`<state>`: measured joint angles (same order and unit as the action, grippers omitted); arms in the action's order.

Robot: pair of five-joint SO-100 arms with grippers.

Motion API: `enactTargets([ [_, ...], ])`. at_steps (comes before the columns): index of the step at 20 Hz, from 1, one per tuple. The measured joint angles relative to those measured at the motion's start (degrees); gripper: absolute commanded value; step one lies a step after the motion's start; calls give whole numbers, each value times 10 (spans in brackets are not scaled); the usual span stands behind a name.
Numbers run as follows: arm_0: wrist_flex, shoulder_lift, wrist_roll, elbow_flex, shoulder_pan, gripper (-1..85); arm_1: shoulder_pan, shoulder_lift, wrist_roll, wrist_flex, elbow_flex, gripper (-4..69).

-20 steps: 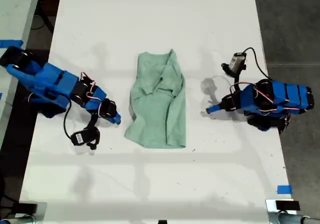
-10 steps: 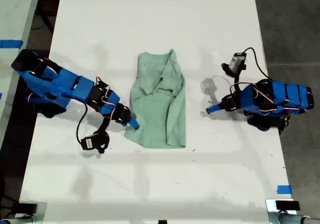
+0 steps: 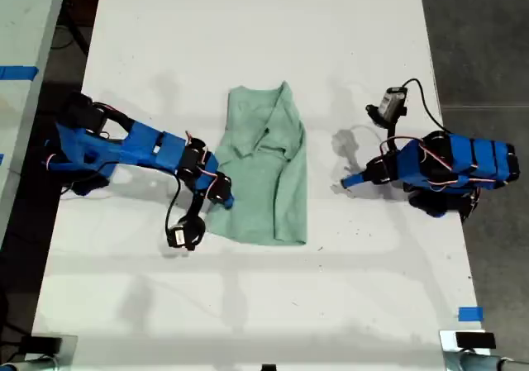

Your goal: Fold t shirt

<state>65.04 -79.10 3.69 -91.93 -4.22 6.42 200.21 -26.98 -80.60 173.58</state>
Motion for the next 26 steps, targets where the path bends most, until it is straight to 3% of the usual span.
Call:
enactTargets([
  [3, 78, 31, -20, 77, -2, -1, 0, 0, 0, 0, 0, 157],
  [7, 258, 116, -53, 299, -11, -1, 0, 0, 0, 0, 0, 157],
  [11, 279, 92, -87, 352, -22, -1, 0, 0, 0, 0, 0, 160],
  [16, 178, 74, -47, 352, -22, -1, 0, 0, 0, 0, 0, 160],
  [23, -24, 163, 74, 352, 2, 12, 0, 0, 0, 0, 0, 160],
  [26, -76, 204, 103, 352, 4, 240, 0, 0, 0, 0, 0, 159],
])
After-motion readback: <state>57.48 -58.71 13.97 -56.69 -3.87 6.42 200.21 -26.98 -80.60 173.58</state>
